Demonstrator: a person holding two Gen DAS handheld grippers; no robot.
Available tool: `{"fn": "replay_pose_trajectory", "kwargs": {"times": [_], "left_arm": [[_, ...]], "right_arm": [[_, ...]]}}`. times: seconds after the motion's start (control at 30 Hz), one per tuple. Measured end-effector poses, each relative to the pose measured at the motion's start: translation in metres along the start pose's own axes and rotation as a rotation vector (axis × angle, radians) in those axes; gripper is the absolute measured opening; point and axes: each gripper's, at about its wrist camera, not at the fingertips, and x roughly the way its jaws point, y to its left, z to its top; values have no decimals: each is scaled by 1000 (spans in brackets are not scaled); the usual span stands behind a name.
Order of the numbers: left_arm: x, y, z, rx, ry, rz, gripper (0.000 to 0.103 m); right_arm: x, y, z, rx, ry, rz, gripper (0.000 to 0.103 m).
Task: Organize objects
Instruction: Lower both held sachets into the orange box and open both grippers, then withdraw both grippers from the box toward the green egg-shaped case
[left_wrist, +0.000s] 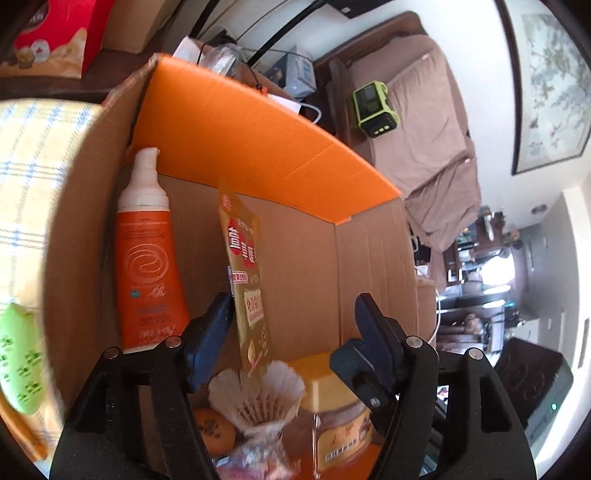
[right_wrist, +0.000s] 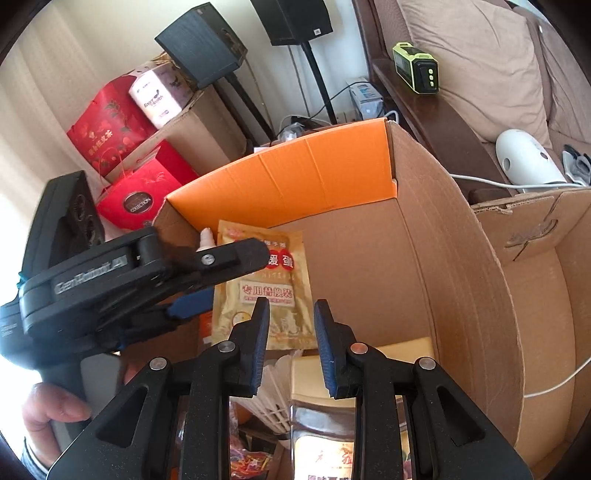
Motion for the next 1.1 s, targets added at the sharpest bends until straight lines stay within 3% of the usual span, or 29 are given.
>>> {"fn": "replay_pose_trajectory", "kwargs": {"times": [0.27,0.47,0.6,0.7,0.77,1.0,1.1], "left_arm": [[-54,-21,-11,131,-47,39,69],[-96,-17,-19,223,-106,123,83],[-118,0,-22,226,-123,167,87],[-132,14,-25,224,-129,195,90],[-139,22,-29,230,-141,211,100],[-165,46,-41,284,-151,262,103],[-179,51,-47,326,-180,325,103]], "right_arm": [[-11,12,-8,-14,-15,7,27],[-24,31,-14,-54,-40,7,48],[-29,45,-16,-72,-51,-1,65],[-31,56,-18,-87,-53,-15,72],[-32,63,-19,-99,-54,-18,77],[-33,93,-27,-152,-48,3,90],[-34,108,-30,-173,-43,12,95]]}}
